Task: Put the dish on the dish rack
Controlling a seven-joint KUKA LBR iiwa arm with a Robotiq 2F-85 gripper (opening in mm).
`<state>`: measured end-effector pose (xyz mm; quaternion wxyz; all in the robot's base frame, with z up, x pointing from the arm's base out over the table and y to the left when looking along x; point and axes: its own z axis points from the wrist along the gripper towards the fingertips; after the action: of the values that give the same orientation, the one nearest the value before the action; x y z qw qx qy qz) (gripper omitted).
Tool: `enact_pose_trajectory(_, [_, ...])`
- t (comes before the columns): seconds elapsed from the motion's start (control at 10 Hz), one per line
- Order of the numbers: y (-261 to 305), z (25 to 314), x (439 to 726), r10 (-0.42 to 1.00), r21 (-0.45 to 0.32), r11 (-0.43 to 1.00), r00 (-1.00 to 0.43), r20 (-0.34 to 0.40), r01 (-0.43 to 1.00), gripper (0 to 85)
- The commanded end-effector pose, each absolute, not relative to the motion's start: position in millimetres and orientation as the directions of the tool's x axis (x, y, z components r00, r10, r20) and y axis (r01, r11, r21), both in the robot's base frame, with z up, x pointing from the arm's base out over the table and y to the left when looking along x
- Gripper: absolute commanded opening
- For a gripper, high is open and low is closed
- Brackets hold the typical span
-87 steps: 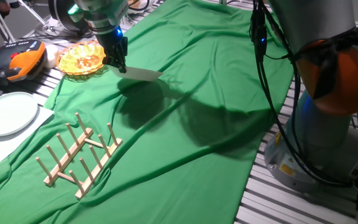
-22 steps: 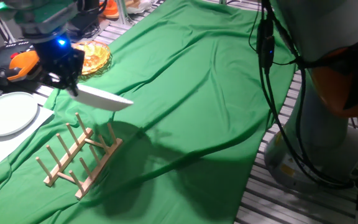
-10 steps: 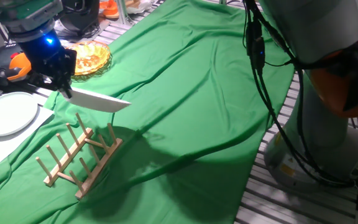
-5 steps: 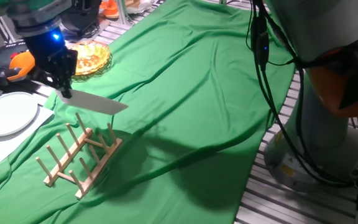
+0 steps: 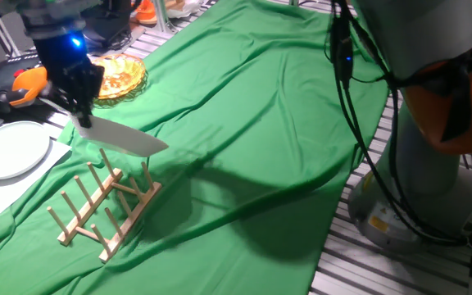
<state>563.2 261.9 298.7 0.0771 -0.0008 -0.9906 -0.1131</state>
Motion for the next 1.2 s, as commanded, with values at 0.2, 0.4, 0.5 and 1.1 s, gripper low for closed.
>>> enact_pose_trajectory(0.2, [281.2, 309.9, 563.7, 0.023, 0.232, 0.971, -0.986, 0.168, 0.063, 0.0])
enact_pose_trajectory(0.4, [292.1, 306.4, 562.5, 0.05, 0.245, 0.965, -0.983, 0.176, 0.093, 0.0])
enact_pose_trajectory(0.5, [296.2, 304.0, 561.8, 0.064, 0.259, 0.959, -0.981, 0.183, 0.111, 0.0])
enact_pose_trajectory(1.1, [296.5, 286.4, 575.8, 0.092, 0.286, 0.944, -0.961, 0.259, 0.167, 0.0])
